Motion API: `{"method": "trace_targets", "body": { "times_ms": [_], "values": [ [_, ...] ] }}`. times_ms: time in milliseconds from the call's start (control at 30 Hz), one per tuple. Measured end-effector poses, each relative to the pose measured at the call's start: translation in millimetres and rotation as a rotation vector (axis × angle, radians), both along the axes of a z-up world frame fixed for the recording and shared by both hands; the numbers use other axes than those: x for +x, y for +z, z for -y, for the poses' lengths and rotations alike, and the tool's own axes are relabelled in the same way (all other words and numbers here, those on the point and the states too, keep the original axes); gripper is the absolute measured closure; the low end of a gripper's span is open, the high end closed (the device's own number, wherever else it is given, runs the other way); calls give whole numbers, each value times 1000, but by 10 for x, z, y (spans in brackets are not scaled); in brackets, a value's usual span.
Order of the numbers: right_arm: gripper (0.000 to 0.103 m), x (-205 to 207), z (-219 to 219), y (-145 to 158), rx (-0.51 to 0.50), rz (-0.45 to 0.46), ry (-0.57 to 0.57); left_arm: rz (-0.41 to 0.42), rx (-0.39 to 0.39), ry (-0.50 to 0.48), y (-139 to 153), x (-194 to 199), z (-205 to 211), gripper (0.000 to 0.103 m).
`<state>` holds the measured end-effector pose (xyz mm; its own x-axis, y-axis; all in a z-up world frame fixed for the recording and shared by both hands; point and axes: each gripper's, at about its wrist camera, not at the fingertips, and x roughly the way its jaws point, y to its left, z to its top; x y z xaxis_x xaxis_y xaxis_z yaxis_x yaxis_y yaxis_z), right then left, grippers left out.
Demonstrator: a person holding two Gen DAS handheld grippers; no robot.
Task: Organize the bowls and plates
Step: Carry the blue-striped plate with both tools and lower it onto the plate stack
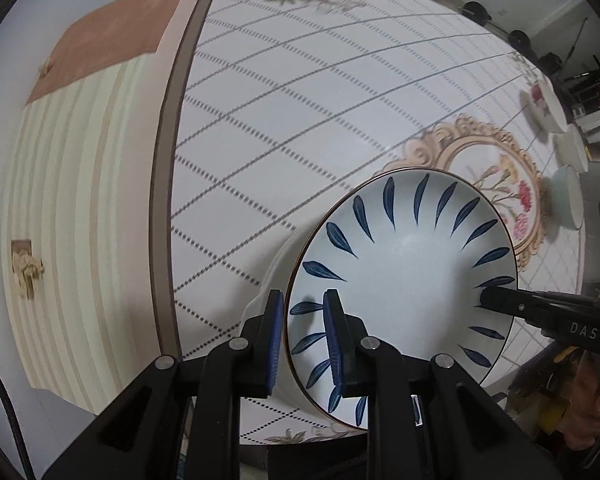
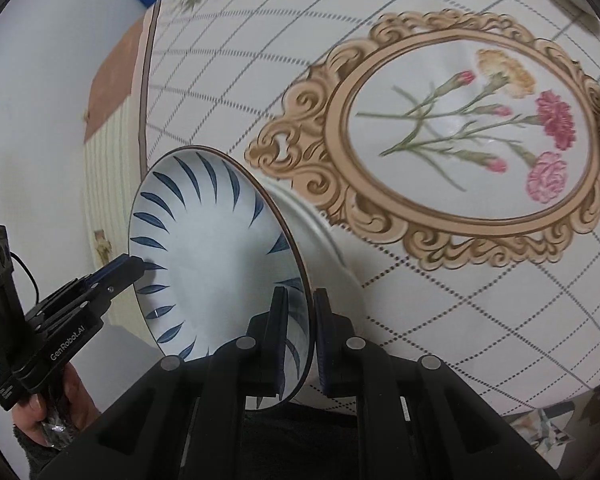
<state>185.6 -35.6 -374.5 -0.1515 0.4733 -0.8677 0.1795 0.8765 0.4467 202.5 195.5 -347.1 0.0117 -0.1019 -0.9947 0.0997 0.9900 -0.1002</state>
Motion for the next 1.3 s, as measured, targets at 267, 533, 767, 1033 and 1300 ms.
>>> {"method": "trace_targets", "body": {
  "times_ms": [267, 533, 767, 1033, 1300],
  "values": [
    [89, -28, -208, -226, -37, -25, 50, -33, 30, -4, -234, -114, -35, 86],
    [89, 38, -368, -323, -82, -28, 92, -67, 48, -12, -392, -181, -13, 86],
    [86, 61, -427, -411, -112, -33, 101, -62, 71, -22, -385, -153, 66, 86],
    [86, 49, -448, -336, -166, -22, 120, -56, 89, -8, -322, -198, 117, 86],
    [86, 13, -465, -58, -236, 24, 140, -42, 93, 38, -189, -292, 62, 86]
  ]
}}
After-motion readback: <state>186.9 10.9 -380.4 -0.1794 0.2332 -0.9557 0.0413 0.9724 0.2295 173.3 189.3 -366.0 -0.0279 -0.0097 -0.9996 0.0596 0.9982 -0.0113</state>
